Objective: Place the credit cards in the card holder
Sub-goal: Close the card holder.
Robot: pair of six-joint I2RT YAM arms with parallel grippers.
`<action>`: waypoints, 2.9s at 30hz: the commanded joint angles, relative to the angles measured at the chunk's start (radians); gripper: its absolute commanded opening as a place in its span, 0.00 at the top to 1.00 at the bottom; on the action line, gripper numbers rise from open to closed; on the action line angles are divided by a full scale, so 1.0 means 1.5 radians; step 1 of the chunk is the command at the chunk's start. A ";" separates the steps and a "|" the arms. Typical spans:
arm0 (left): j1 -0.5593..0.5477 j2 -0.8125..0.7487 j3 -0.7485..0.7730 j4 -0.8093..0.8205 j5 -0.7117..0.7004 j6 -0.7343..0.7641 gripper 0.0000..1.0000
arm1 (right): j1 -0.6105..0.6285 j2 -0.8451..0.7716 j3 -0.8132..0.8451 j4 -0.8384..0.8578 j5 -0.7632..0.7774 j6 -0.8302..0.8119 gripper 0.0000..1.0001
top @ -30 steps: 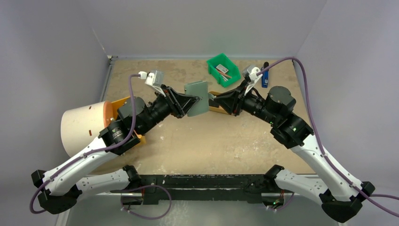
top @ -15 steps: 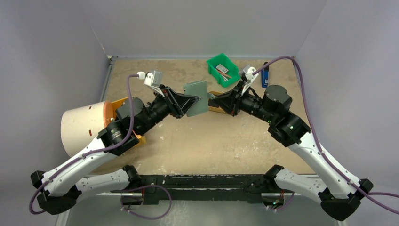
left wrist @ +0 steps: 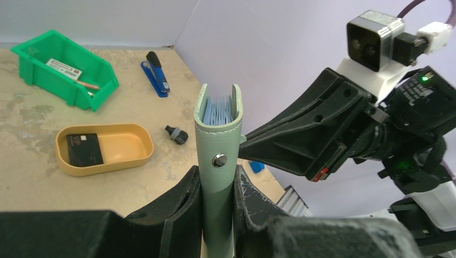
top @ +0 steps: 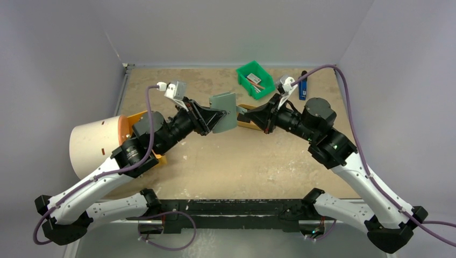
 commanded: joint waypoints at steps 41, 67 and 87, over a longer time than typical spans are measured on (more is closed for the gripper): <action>-0.002 0.070 -0.029 0.058 -0.019 0.106 1.00 | -0.001 0.091 0.082 -0.057 -0.036 0.033 1.00; -0.006 0.068 -0.032 0.070 -0.012 0.090 1.00 | 0.000 0.113 0.098 -0.069 -0.042 0.024 1.00; -0.006 0.069 -0.018 0.067 -0.023 0.094 1.00 | 0.001 0.127 0.115 -0.112 -0.047 -0.018 1.00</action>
